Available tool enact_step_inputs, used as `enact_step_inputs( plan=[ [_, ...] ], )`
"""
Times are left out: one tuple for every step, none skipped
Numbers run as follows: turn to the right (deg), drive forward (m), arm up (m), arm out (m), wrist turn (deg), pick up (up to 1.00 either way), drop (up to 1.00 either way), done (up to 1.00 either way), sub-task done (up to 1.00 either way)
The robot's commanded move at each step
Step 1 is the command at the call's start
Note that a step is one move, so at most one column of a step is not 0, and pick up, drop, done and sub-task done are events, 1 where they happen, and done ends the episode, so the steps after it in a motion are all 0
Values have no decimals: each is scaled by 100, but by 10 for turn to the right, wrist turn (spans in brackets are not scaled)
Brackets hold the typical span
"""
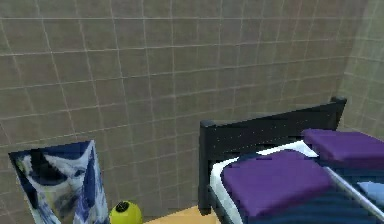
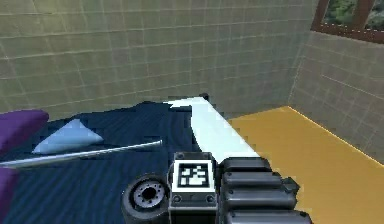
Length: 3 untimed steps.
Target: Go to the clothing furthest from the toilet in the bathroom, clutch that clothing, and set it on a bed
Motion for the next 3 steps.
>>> enact_step_inputs(
  plan=[
    [-90,0,0,0,0,0,0,0,0],
    [0,5,0,0,0,0,0,0,0],
    [-270,0,0,0,0,0,0,0,0]
  ],
)
